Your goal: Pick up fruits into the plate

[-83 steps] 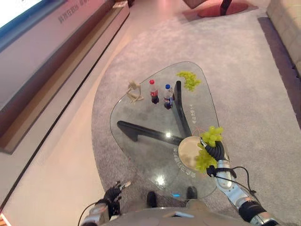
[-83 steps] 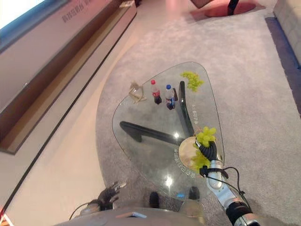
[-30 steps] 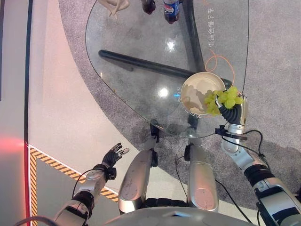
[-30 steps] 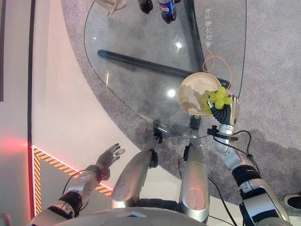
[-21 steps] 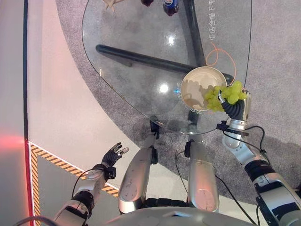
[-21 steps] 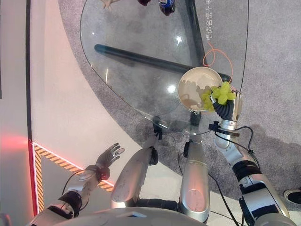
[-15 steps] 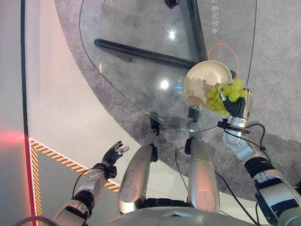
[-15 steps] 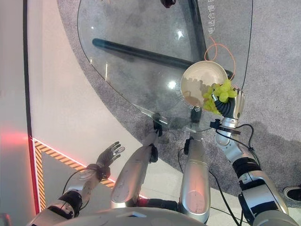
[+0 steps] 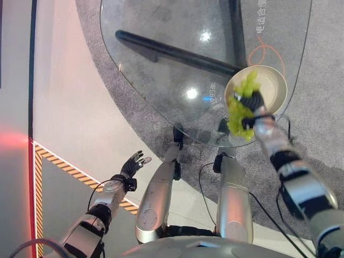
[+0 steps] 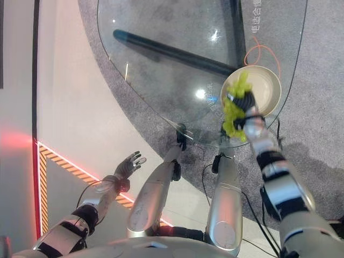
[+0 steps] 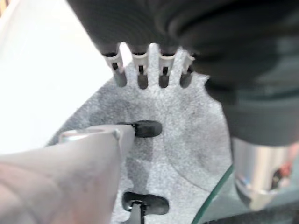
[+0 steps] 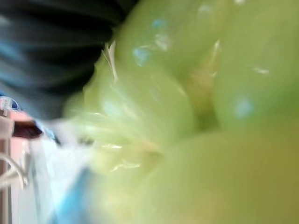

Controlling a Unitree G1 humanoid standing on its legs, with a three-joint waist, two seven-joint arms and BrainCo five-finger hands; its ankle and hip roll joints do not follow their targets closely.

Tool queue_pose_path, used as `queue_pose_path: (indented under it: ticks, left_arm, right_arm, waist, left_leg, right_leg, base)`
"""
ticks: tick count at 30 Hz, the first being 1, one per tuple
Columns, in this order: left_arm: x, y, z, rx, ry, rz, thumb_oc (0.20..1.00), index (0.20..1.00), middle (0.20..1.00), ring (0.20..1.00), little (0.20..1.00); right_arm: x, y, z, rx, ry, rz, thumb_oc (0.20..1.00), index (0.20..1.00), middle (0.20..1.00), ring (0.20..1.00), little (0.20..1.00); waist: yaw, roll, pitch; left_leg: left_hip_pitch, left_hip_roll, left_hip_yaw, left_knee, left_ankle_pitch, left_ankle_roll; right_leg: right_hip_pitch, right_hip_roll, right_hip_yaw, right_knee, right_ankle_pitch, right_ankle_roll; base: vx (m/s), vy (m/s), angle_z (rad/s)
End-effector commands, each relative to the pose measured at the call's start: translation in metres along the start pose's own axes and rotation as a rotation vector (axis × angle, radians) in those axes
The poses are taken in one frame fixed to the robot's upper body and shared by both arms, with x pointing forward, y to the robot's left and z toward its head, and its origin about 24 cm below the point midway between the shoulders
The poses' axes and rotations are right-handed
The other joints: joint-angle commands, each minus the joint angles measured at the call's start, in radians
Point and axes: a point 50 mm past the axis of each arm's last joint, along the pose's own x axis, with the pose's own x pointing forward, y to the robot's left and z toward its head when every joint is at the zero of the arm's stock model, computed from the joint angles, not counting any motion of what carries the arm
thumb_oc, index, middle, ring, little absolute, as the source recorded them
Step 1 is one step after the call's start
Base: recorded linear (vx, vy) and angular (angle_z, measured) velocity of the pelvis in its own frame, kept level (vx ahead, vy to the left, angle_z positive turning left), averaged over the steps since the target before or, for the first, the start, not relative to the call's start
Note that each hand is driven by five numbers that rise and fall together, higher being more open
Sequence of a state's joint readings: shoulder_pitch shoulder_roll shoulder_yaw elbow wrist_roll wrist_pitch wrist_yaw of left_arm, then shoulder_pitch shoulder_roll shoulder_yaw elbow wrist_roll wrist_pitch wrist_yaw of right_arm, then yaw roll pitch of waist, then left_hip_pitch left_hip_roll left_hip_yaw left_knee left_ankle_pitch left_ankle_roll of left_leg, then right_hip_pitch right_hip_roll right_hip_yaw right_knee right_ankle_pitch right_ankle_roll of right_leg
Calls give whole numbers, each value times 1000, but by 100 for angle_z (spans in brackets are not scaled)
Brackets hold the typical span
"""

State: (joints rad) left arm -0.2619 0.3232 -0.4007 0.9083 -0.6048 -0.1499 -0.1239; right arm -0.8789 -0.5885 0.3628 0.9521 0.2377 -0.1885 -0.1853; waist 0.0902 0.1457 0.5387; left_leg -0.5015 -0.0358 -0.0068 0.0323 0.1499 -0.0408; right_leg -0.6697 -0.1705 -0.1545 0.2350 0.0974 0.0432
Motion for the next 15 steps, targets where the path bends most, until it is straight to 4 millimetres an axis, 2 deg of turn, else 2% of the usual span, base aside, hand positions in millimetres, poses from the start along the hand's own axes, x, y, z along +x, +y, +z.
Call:
queue_pose_path:
  ticks: [1, 3, 5, 15]
  left_arm:
    - [-6, 3, -15, 76, 73, 0, 1000, 1000, 1000, 1000, 1000]
    - [-11, 3, -22, 81, 81, 1, 1000, 1000, 1000, 1000, 1000]
    - [-15, 4, -27, 76, 89, 2, 1000, 1000, 1000, 1000, 1000]
    - [-19, 8, -33, 57, 98, 1, 1000, 1000, 1000, 1000, 1000]
  right_arm:
    - [13, -42, 21, 36, 42, 6, 1000, 1000, 1000, 1000, 1000]
    - [15, -56, 34, 26, 32, -13, 1000, 1000, 1000, 1000, 1000]
    - [15, -62, 41, 3, 14, -35, 1000, 1000, 1000, 1000, 1000]
    - [17, -67, 56, -28, -6, -47, 1000, 1000, 1000, 1000, 1000]
  waist:
    - [35, 20, -19]
    - [40, 18, -19]
    - [40, 16, -19]
    - [30, 16, -19]
  left_leg:
    - [-68, -50, 12, 208, -132, 26]
    - [-70, -50, 11, 218, -134, 29]
    - [-69, -51, 11, 224, -135, 31]
    - [-61, -54, 16, 242, -146, 34]
  right_leg:
    - [30, -25, -45, 23, -38, 39]
    - [26, -25, -46, 35, -38, 36]
    - [24, -23, -43, 44, -39, 35]
    - [28, -18, -24, 61, -45, 35]
  base:
    - [41, -40, 26]
    - [53, -8, 32]
    - [41, 32, 20]
    - [15, 17, 1]
